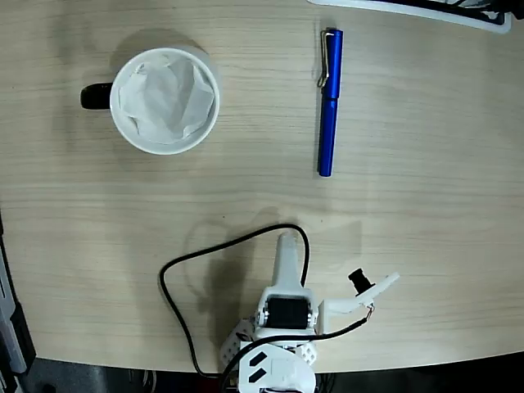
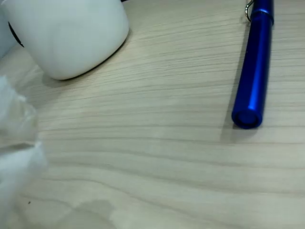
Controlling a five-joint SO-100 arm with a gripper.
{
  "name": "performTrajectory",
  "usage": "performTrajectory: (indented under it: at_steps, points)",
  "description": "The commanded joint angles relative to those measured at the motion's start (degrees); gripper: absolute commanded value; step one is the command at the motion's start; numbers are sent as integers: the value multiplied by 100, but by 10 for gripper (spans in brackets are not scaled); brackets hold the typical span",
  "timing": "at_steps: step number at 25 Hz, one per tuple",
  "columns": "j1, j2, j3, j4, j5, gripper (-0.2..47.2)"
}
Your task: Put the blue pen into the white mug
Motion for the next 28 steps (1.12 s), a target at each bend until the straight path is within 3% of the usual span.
performTrajectory:
  at_steps: [1,28]
  points:
    - [-62,396,-44,62,-62,0]
    - [-114,396,-44,62,-97,0]
